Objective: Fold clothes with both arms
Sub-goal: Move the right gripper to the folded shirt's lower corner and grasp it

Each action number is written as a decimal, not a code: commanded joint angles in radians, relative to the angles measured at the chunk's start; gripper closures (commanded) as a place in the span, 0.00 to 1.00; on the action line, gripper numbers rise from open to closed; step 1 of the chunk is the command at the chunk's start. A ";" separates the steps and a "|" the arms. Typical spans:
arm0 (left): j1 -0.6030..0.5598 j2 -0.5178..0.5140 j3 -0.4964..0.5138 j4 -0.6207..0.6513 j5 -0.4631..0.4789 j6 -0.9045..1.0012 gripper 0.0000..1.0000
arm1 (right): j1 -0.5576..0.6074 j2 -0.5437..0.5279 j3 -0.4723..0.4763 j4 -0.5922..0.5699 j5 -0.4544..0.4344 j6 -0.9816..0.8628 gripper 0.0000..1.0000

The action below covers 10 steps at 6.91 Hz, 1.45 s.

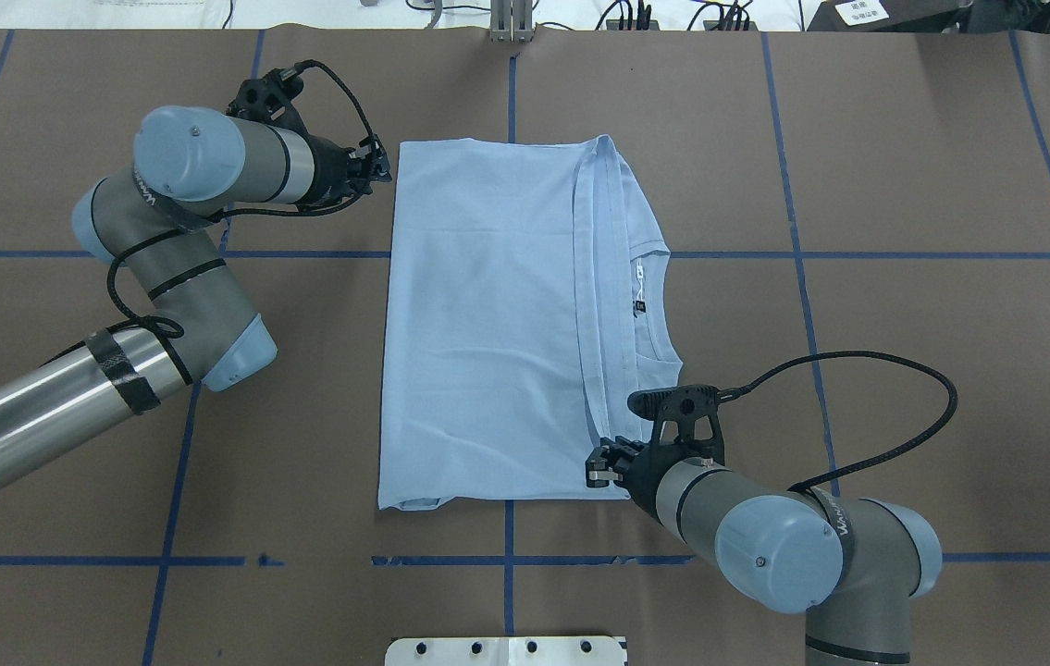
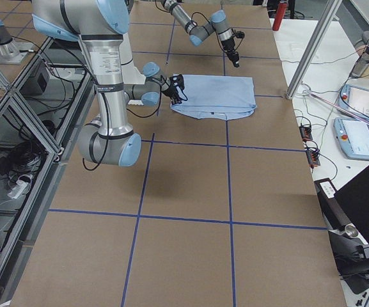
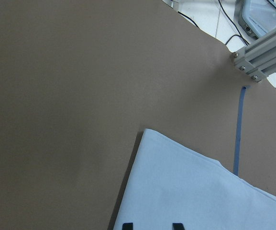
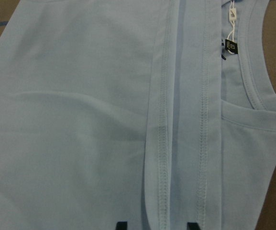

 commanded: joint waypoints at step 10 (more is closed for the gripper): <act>0.010 0.003 -0.002 0.000 0.000 -0.012 0.61 | -0.020 -0.090 0.041 0.002 -0.019 0.044 1.00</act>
